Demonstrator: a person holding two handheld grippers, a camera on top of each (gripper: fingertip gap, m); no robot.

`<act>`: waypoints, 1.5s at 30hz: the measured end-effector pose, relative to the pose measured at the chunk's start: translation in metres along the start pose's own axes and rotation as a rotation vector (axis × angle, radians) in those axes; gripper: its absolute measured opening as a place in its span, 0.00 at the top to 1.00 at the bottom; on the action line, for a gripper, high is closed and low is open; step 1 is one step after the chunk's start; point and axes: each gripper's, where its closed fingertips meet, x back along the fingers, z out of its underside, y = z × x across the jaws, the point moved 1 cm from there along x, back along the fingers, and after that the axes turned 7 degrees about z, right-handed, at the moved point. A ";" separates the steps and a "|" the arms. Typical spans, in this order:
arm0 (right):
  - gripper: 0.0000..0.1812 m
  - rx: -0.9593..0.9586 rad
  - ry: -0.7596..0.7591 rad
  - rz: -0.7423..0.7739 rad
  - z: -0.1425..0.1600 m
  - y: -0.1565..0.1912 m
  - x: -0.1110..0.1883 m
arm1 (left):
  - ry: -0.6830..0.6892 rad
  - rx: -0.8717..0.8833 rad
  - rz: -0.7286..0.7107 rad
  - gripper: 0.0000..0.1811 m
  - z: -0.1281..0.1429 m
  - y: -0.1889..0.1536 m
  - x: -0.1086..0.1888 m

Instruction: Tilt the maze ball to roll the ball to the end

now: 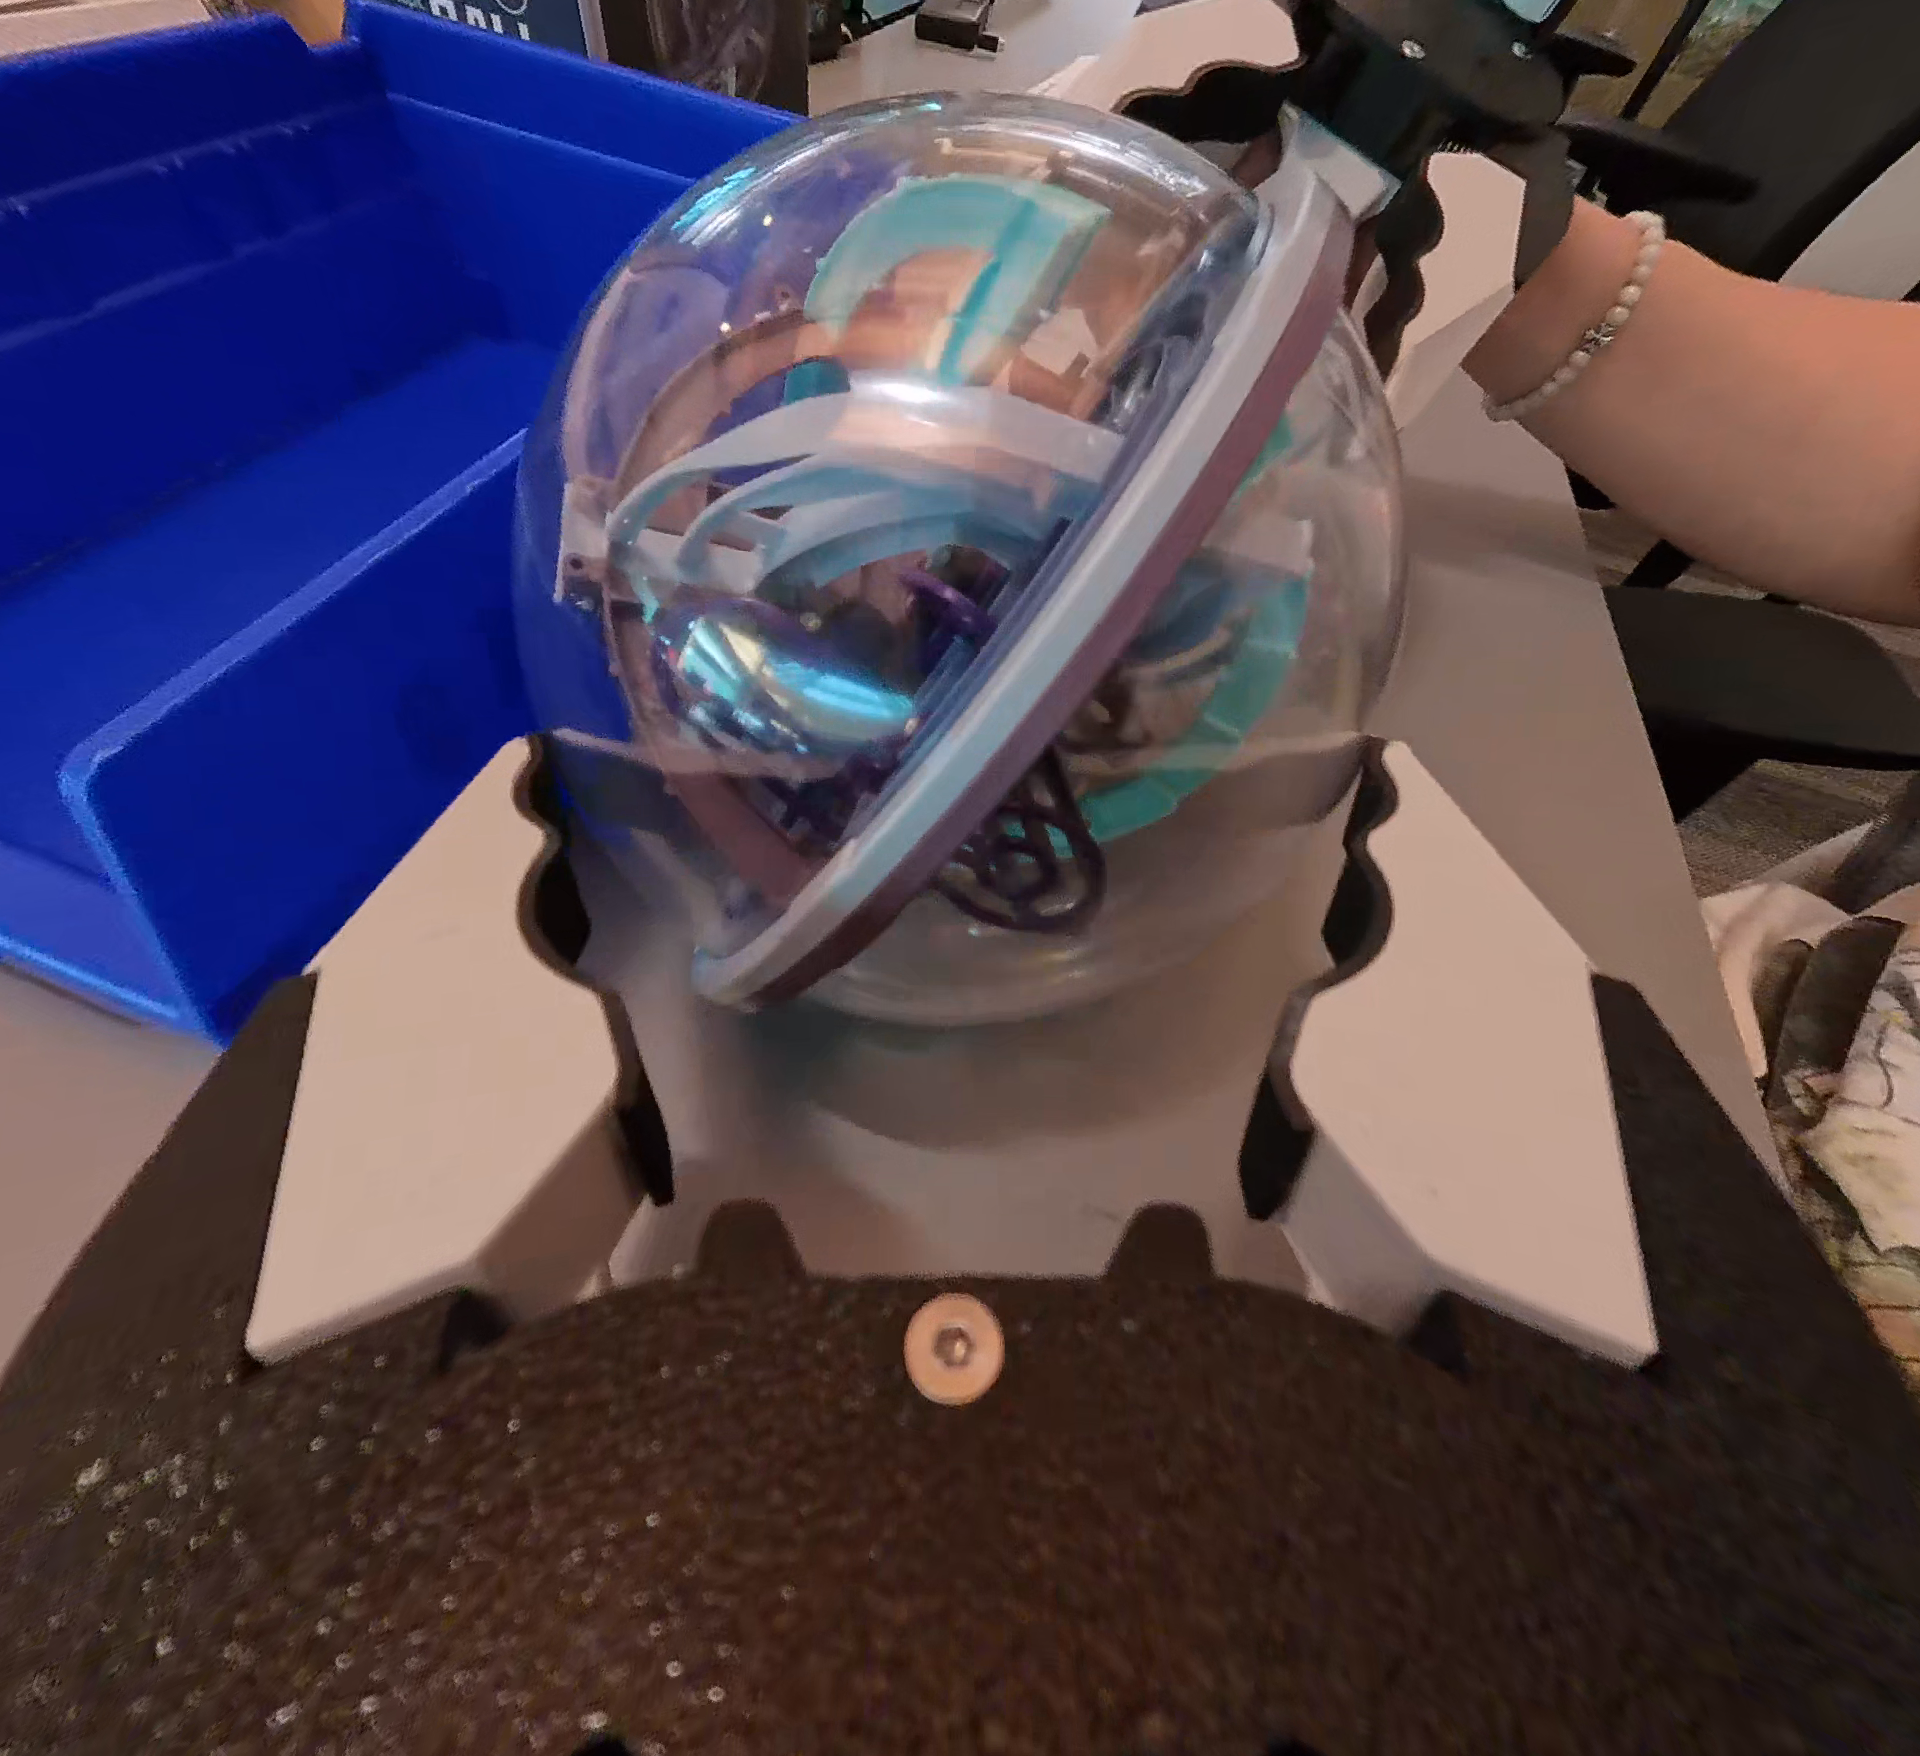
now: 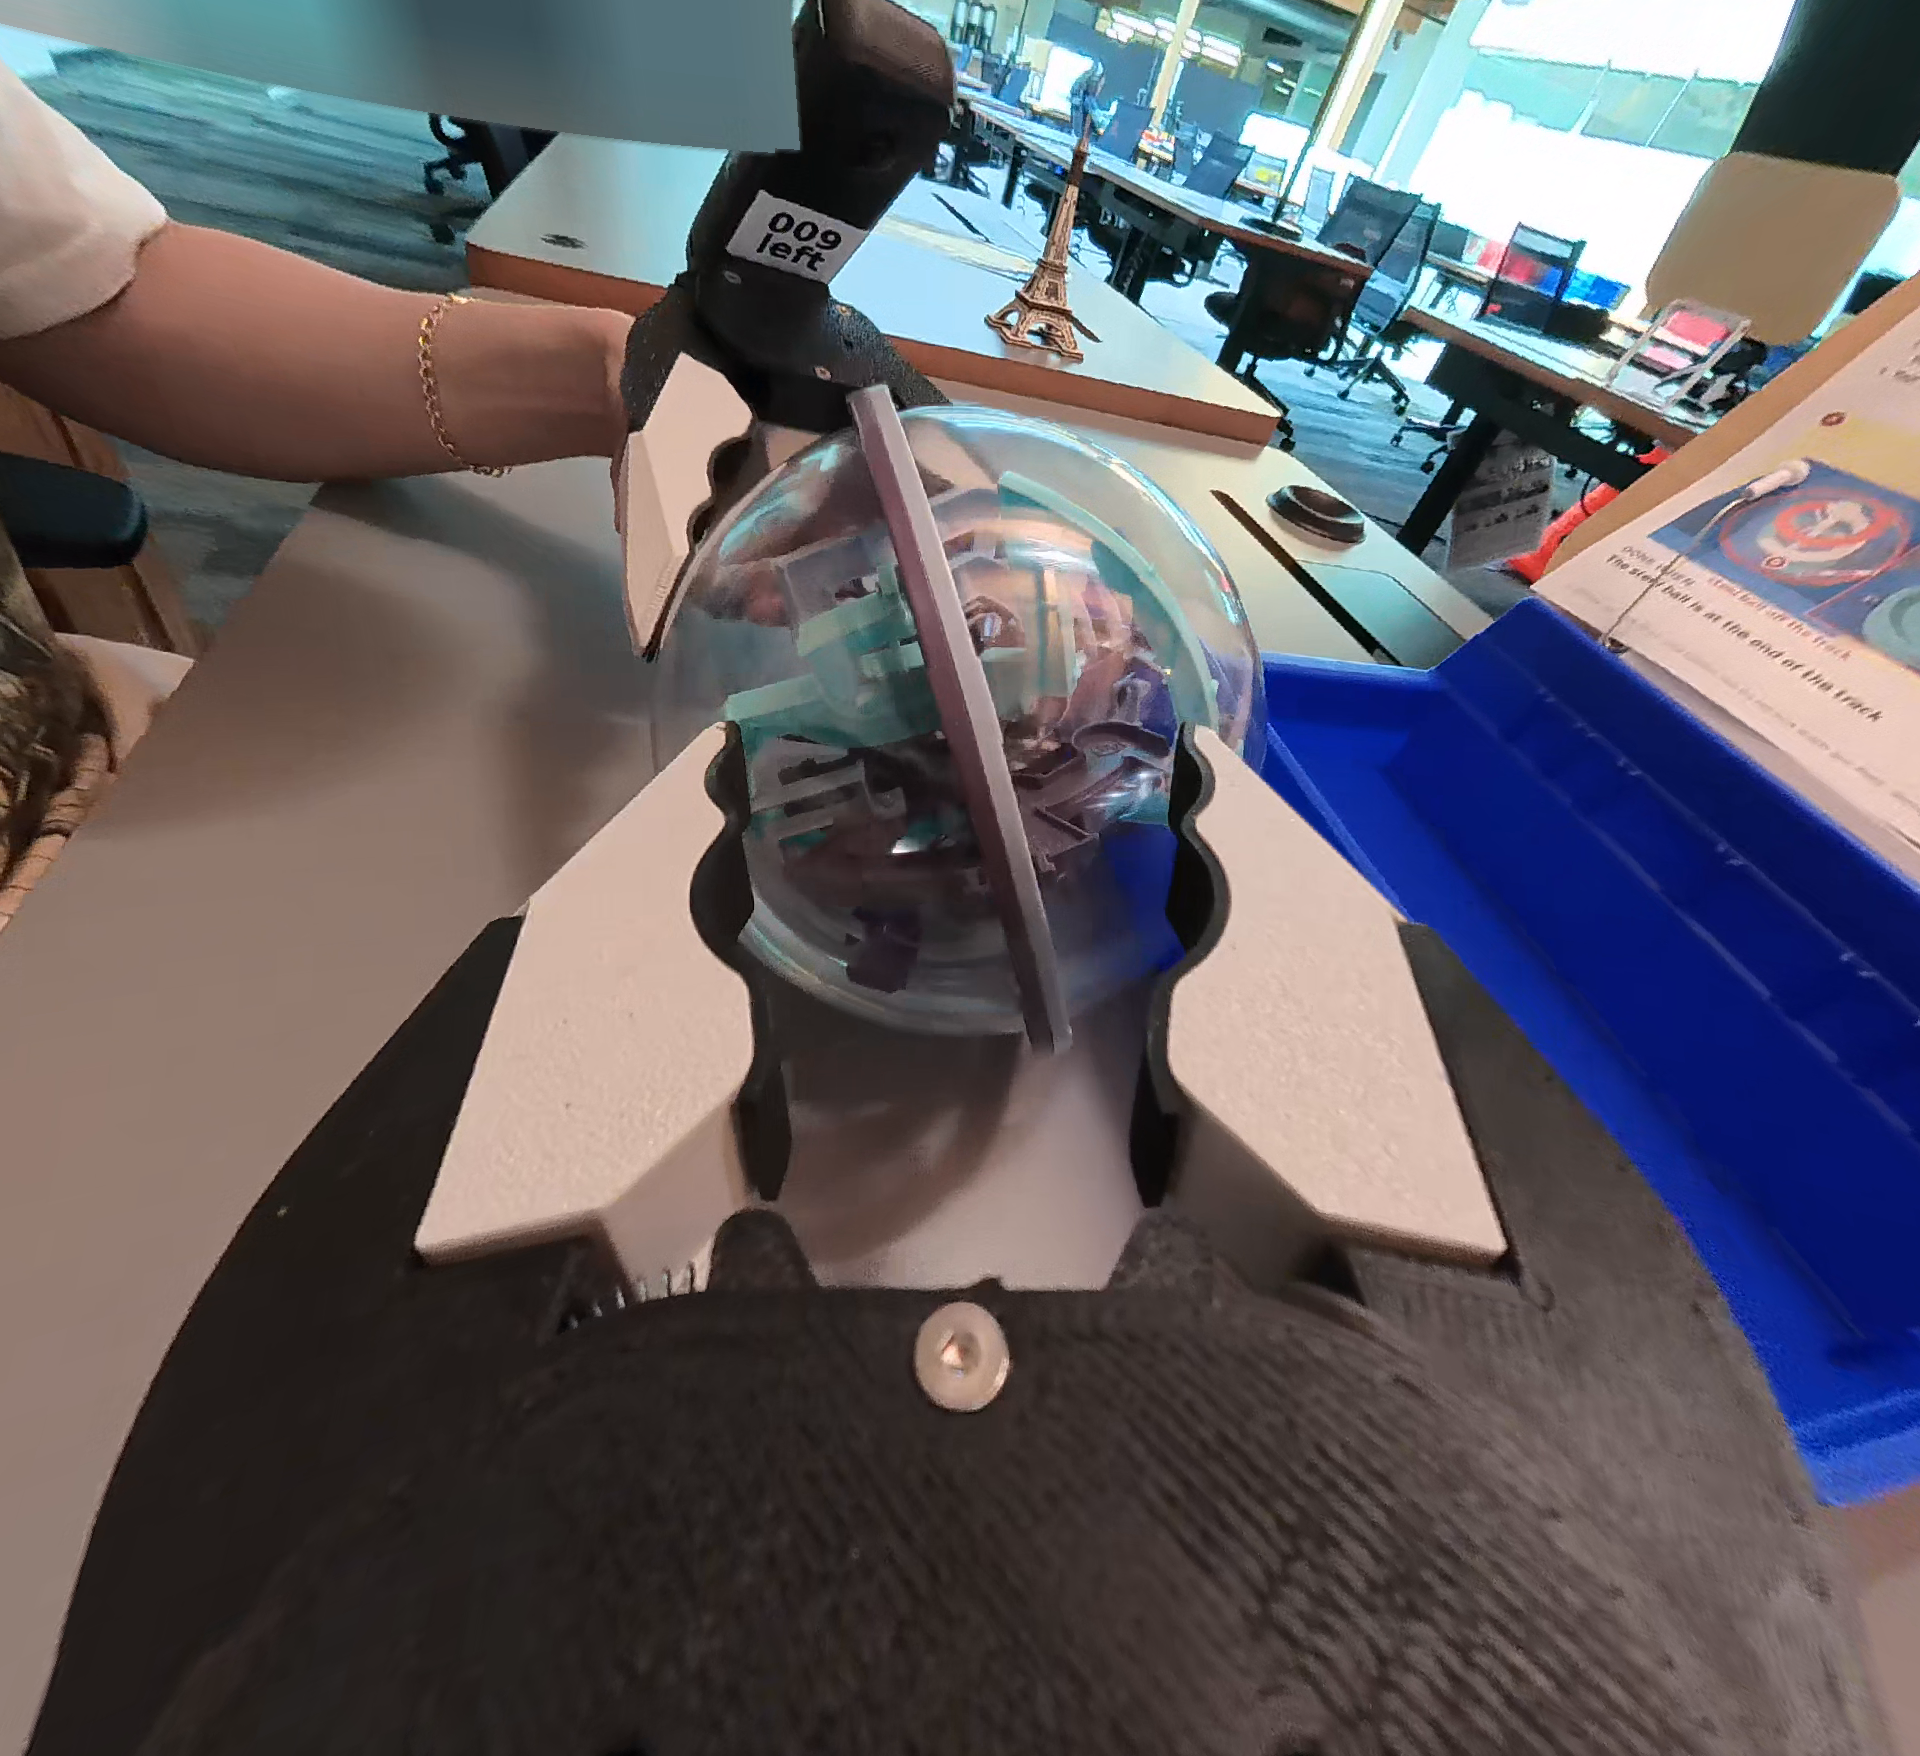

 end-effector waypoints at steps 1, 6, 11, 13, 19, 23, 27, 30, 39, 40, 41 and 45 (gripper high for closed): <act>0.56 -0.005 -0.008 -0.001 0.000 0.000 0.000 | -0.004 0.002 0.000 0.21 0.000 0.000 0.000; 0.56 -0.017 -0.023 -0.002 -0.002 0.000 -0.003 | -0.022 0.020 0.016 0.20 0.002 0.001 0.000; 0.56 -0.011 -0.025 0.008 -0.002 0.001 -0.002 | -0.033 0.016 0.027 0.20 0.002 0.001 -0.001; 0.56 -0.010 -0.024 0.013 -0.001 0.001 -0.001 | -0.032 0.019 0.030 0.20 0.001 0.002 -0.002; 0.54 0.029 0.014 0.037 0.004 0.002 0.003 | -0.036 0.021 0.045 0.20 0.000 0.002 -0.005; 0.52 0.059 0.019 0.036 0.002 0.004 0.003 | -0.028 0.029 0.066 0.20 0.002 0.002 -0.007; 0.50 0.065 -0.010 0.043 0.000 0.004 0.003 | -0.017 0.036 0.097 0.20 0.004 0.002 -0.010; 0.44 0.062 -0.037 0.052 0.005 0.003 0.000 | -0.005 0.036 0.110 0.20 0.004 0.002 -0.013; 0.39 -0.006 -0.147 -0.021 0.012 -0.003 -0.003 | -0.040 0.028 0.110 0.20 0.003 0.003 -0.013; 0.39 -0.010 -0.150 -0.028 0.013 -0.004 -0.003 | -0.034 0.022 0.106 0.20 0.002 0.003 -0.014; 0.39 -0.011 -0.151 -0.036 0.013 -0.004 -0.003 | -0.024 0.016 0.103 0.19 0.002 0.003 -0.015; 0.39 -0.002 -0.172 -0.047 0.012 -0.004 -0.005 | -0.012 0.002 0.100 0.16 0.004 0.003 -0.018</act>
